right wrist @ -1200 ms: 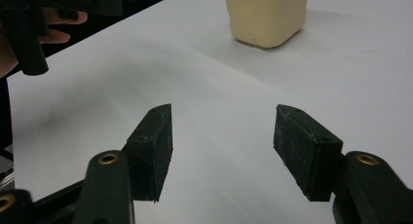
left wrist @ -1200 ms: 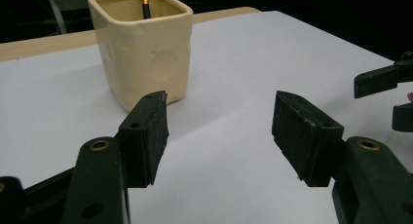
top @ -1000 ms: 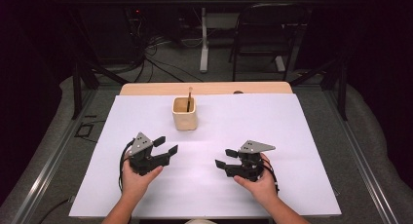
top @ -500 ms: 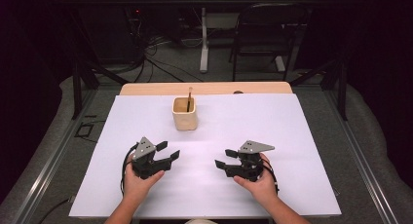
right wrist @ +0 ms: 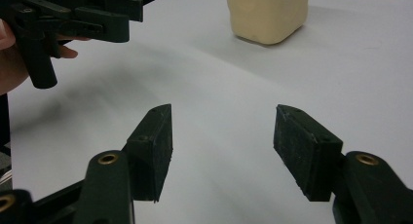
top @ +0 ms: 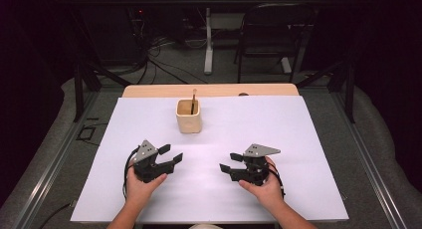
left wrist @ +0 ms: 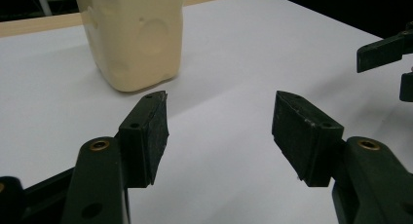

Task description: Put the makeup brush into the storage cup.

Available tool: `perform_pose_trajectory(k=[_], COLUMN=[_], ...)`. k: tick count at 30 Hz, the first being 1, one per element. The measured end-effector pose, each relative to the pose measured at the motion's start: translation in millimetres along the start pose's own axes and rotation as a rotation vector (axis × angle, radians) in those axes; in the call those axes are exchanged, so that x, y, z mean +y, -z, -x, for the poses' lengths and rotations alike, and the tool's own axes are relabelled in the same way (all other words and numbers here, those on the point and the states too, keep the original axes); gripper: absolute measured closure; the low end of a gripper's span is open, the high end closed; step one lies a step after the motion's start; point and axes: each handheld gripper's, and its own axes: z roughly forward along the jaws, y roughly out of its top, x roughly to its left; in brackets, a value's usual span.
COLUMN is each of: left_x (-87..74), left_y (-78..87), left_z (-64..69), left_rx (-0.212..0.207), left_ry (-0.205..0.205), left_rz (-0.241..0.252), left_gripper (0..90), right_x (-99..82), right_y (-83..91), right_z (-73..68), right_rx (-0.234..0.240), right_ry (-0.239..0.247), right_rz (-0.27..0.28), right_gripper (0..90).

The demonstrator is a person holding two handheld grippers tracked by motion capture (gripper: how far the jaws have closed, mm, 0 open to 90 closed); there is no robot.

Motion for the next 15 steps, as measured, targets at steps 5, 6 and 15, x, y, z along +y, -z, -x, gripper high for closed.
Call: perform_pose_trajectory(k=[5,6,15], left_x=[-0.6,-0.8,-3.0], left_y=[0.5,0.4,-1.9], left_z=[-0.9,-1.2,-2.7], left_rx=[0.002,0.002,0.0], left_ry=[0.009,0.01,0.008], left_rz=[-0.001,-0.001,-0.008], left_gripper=[38.1,38.1,38.1], right_x=[-0.1,-0.1,-1.0], right_y=[-0.1,-0.1,-0.7], right_z=[-0.3,-0.1,0.4], right_rx=[0.002,0.002,0.001], right_ry=[0.001,0.002,0.0], right_rz=[0.0,0.0,0.004], right_gripper=[39.4,39.4,39.4])
